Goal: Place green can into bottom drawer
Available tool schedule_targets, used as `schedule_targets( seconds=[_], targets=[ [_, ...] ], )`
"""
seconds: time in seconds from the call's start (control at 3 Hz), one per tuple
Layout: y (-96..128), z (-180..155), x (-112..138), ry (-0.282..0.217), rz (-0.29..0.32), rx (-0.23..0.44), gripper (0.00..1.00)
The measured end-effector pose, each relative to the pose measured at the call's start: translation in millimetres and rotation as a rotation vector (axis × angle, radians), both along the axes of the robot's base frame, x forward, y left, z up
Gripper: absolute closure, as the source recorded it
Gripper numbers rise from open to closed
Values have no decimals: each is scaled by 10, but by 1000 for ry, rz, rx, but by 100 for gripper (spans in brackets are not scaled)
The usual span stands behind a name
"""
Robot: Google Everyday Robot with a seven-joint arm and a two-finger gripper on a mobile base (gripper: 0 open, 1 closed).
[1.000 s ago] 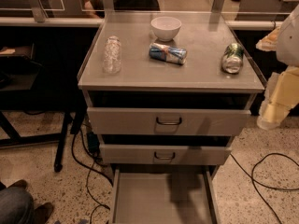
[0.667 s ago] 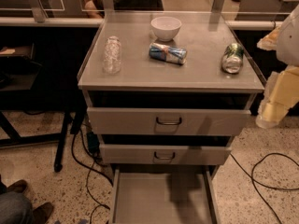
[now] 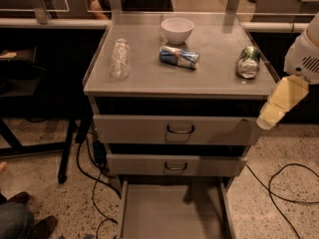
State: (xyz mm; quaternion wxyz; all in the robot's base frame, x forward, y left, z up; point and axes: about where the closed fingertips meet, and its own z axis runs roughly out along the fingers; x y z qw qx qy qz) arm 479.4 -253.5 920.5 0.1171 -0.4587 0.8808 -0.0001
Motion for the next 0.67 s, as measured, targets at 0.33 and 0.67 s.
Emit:
schedule_targets(
  seconds=[0.33,0.67],
  targets=[
    [-204,-148,164,70,-221,80,0],
    [-205,-144,187,65,-254,87,0]
  ],
)
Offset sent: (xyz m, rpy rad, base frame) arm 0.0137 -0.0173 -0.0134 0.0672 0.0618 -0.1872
